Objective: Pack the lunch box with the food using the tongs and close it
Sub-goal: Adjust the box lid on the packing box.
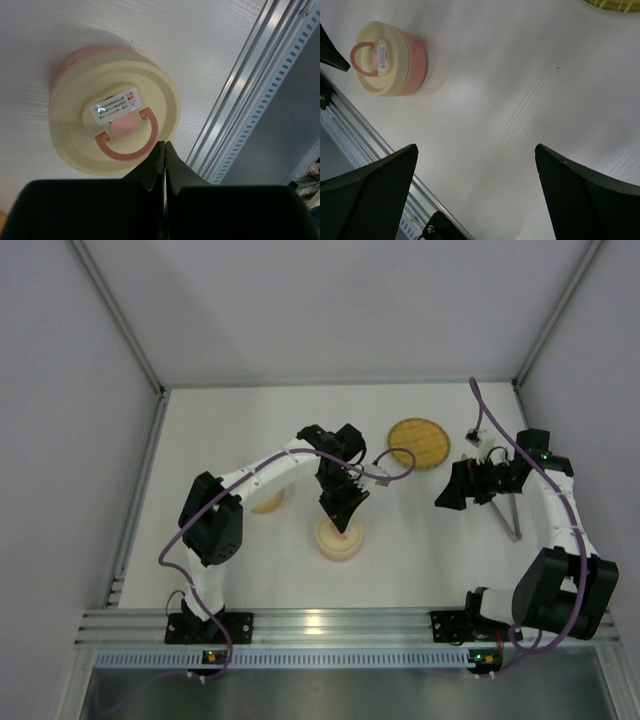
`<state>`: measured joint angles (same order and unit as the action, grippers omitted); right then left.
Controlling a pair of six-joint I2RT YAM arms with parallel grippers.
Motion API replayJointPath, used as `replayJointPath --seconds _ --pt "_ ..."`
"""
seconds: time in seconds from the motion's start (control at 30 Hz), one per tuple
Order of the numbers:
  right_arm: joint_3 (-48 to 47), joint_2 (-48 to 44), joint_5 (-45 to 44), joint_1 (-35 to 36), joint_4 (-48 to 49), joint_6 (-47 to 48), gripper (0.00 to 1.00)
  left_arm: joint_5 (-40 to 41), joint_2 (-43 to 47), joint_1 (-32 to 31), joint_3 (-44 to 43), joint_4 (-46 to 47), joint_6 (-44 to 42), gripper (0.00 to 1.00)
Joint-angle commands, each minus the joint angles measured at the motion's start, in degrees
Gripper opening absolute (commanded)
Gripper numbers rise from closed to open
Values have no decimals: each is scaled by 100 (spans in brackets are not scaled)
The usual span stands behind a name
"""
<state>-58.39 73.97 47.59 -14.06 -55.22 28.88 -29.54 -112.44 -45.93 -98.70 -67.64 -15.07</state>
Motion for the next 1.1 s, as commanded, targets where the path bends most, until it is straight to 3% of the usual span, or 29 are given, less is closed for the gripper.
replayJointPath --seconds 0.0,0.6,0.83,0.93,0.97,1.03,1.07 --pt "-6 -103 92 -61 249 73 100 36 170 -21 201 13 136 0" --pt "-102 -41 92 -61 108 135 100 308 144 23 1072 593 39 0" --pt "-234 -67 92 -70 20 170 99 168 714 224 71 207 57 0" --pt "-234 -76 136 -61 38 144 99 -278 1135 1031 -123 242 503 6" --pt "-234 -76 145 -53 38 126 100 -385 1224 1617 -124 242 723 12" --pt "-199 -85 162 -52 64 100 99 -378 1417 2165 -97 190 804 28" --pt "-190 -94 171 -52 90 91 99 -64 1479 2594 -62 189 778 32"
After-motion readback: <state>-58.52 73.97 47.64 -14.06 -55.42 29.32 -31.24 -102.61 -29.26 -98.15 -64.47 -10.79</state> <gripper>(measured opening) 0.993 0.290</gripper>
